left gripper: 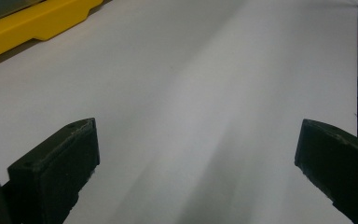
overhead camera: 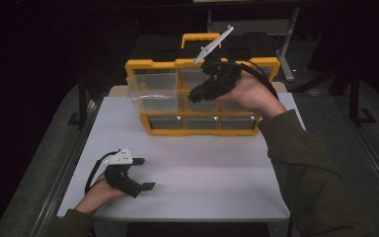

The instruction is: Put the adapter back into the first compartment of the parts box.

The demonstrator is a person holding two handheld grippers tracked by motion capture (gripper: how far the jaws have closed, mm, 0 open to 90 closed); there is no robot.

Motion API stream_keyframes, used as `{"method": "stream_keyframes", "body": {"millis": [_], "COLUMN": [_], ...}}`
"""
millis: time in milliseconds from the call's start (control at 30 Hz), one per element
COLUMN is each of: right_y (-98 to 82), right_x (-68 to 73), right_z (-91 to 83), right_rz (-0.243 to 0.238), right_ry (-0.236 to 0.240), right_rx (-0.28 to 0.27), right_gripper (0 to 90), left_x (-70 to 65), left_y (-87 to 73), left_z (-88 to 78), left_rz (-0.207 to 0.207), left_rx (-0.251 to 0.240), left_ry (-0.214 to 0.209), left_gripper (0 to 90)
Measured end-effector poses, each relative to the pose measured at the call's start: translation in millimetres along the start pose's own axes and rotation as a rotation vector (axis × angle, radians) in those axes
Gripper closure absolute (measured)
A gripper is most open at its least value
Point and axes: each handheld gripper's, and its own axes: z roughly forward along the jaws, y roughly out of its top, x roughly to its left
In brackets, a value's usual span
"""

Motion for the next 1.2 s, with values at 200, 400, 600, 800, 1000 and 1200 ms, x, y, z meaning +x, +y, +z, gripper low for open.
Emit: {"method": "stream_keyframes", "body": {"millis": [200,400,600,800,1000,1200], "right_y": [18.1,36.9,54.9,66.2,70.2,66.9], "right_x": [-2.3,-3.2,-3.7,-2.6,-2.9,-5.8], "right_z": [-8.9,-10.7,-4.2,7.3,23.4,21.7], "right_rz": [-0.010,-0.017,-0.020,-0.026,-0.028,-0.005], "right_ry": [-0.005,0.000,0.014,0.024,0.017,0.008], "right_rx": [-0.027,-0.056,-0.065,-0.056,-0.026,-0.059], "right_gripper": [75.3,75.2,75.2,75.2,74.5,61.2], "left_x": [0.3,0.2,-0.3,-0.9,-0.2,1.1], "left_y": [0.1,0.2,1.2,2.3,2.2,0.7], "left_z": [-0.1,-0.4,-0.3,0.2,-0.4,-1.4], "left_rz": [0.004,0.004,0.003,0.001,0.001,-0.002], "left_rx": [0.003,0.002,-0.002,-0.006,-0.007,-0.006], "left_ry": [0.001,0.000,0.002,-0.001,0.001,0.002], "left_gripper": [0.0,0.0,0.0,0.0,0.0,0.0]}}
